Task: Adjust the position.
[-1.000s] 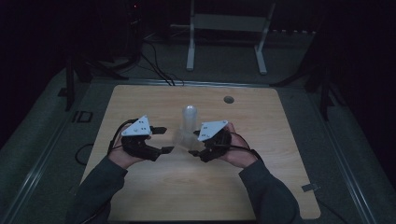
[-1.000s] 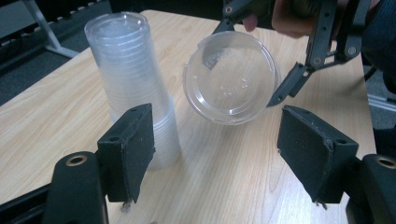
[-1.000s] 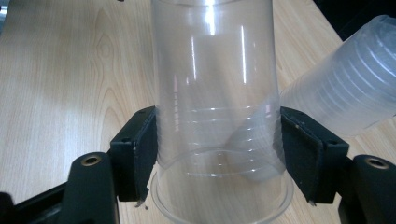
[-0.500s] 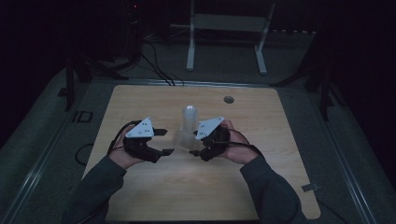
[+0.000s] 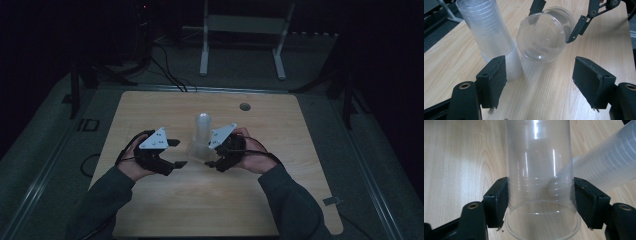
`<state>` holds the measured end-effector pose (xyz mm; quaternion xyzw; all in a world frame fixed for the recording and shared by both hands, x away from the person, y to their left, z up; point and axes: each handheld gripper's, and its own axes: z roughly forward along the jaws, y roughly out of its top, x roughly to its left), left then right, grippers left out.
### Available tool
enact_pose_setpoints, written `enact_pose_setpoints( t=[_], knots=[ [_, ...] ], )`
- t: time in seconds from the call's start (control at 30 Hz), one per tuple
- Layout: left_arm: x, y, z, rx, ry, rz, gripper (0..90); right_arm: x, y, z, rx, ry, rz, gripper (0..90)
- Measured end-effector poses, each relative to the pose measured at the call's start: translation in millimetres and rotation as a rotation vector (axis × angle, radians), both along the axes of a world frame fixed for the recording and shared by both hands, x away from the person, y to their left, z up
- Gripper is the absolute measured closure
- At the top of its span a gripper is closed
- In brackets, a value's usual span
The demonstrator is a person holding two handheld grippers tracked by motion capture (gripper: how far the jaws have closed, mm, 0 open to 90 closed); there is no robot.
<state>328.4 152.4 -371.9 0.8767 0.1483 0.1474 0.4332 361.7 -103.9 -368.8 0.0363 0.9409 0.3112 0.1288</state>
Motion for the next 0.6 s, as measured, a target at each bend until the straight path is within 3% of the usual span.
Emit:
enact_pose_setpoints(
  t=[0.6],
  knots=[
    [-0.3,-7.6,0.4,0.092,0.001,-0.011,27.4,-0.3,5.3,-5.2,-0.063,0.008,0.017,32.4]
  ],
)
